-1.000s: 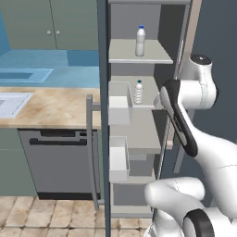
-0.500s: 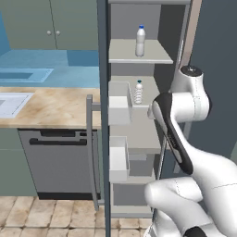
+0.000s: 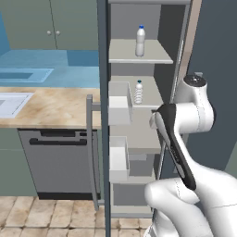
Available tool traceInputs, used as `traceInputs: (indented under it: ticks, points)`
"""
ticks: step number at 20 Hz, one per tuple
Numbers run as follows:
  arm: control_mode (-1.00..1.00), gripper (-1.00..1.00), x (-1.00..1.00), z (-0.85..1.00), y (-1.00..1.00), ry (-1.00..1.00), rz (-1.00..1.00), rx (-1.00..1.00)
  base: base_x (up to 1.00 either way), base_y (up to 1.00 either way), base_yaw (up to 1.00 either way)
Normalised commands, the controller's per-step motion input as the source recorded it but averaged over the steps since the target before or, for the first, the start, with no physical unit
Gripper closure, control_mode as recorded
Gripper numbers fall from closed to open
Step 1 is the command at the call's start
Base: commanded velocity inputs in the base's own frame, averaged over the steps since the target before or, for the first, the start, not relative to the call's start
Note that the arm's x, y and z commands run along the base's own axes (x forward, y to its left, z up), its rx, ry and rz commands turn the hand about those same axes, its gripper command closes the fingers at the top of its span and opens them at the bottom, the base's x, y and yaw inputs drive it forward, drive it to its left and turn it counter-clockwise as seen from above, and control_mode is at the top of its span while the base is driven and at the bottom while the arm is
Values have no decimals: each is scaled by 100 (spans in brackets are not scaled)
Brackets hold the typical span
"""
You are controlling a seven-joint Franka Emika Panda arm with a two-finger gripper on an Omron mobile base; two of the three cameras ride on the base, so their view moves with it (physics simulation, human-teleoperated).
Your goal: Take the bottled waters from the counter and place them in the freezer to freeze. Close the freezer door after placing the bottles.
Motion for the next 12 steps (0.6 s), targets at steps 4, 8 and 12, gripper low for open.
traceInputs:
  ticks: [4,8,12]
  points:
    - [-100,-100,-20,-20,0,1,0,0,0,0,0]
    - [-100,-100,-17,-29,0,1,0,0,0,0,0]
    - [-100,-100,0,-5,0,0,0,0,0,0,0]
